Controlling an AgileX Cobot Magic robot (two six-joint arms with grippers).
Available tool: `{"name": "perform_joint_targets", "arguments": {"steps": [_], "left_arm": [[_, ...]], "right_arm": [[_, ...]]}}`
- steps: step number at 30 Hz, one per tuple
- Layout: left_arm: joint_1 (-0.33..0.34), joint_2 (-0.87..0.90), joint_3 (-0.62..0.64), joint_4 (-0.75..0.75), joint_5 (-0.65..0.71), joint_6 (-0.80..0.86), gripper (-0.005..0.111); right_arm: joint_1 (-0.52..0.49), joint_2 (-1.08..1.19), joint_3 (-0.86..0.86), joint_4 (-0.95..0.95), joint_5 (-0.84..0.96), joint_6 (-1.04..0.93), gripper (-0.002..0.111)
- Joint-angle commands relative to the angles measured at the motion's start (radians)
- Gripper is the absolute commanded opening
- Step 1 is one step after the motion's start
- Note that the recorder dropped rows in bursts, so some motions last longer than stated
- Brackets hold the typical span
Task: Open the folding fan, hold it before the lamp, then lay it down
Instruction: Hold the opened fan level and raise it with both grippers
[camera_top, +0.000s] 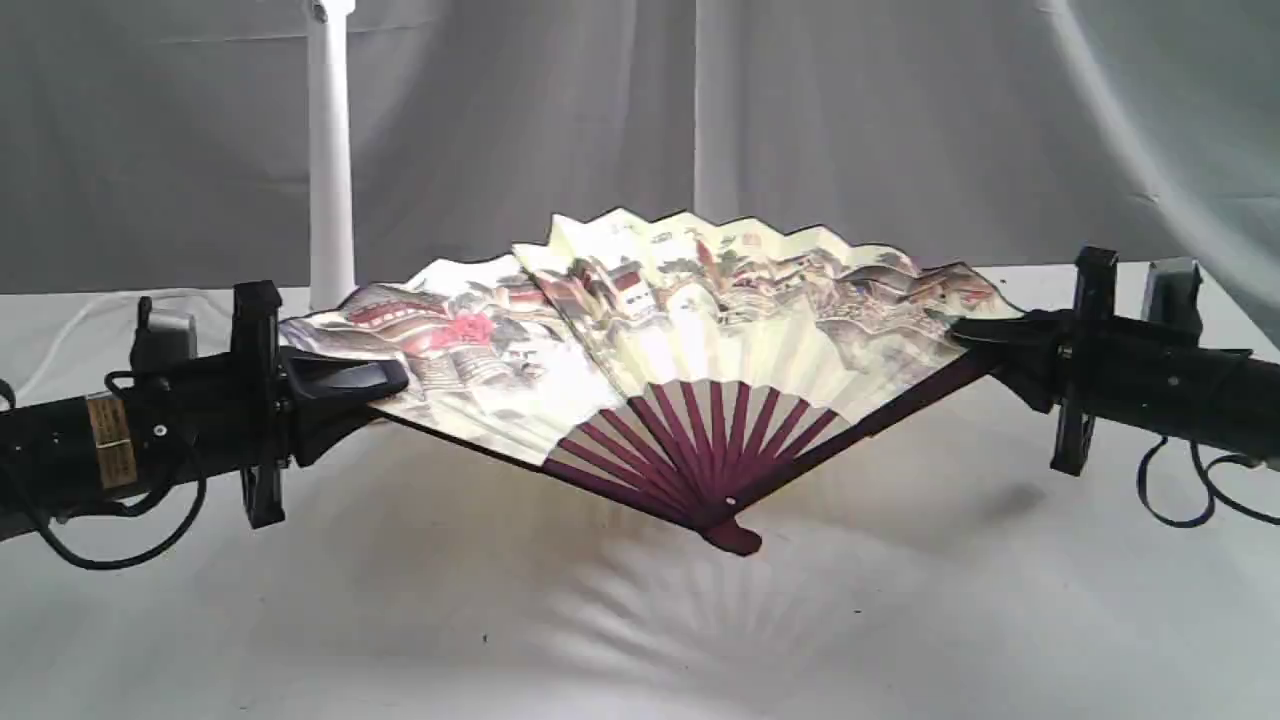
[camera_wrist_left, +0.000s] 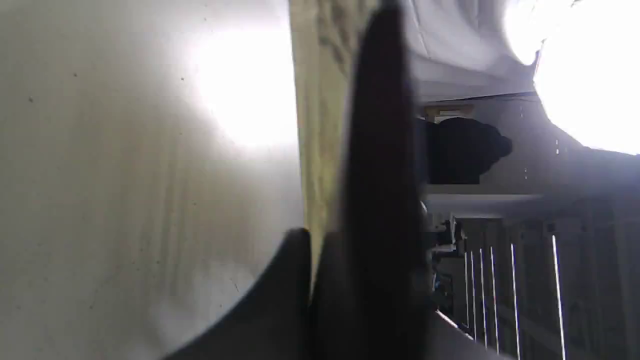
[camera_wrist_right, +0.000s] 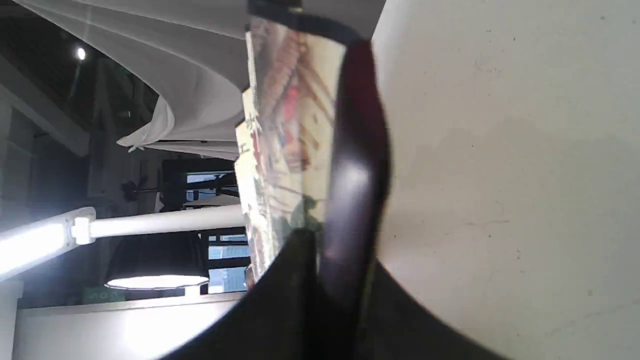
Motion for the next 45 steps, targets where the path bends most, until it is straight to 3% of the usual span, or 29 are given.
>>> {"name": "perform_joint_targets", "arguments": {"steps": [1,16,27,36,45], "left_arm": [[0.037,-0.006,-0.002,-0.055,-0.017,-0.016,0.0],[0.108,-0.006,0.007,0.09,-0.083,-0.016,0.0],[0.108,-0.006,0.086,0.046,-0.083,0.035,0.0],[0.108,-0.008,0.138,0.027,-0.083,0.081,0.0],[0.108,-0.008,0.139,0.023,-0.083,0.098,0.0]], "right_arm": [[-0.042,-0.004,0.002,-0.075,-0.022,-0.067,0.0],[-0.075,-0.004,0.002,-0.069,-0.022,-0.067,0.0],[-0.075,-0.004,0.017,-0.031,-0.022,-0.067,0.0],[-0.137,-0.004,0.093,-0.023,-0.022,-0.128,0.0],[-0.14,-0.004,0.093,-0.023,-0.022,-0.176,0.0]]}}
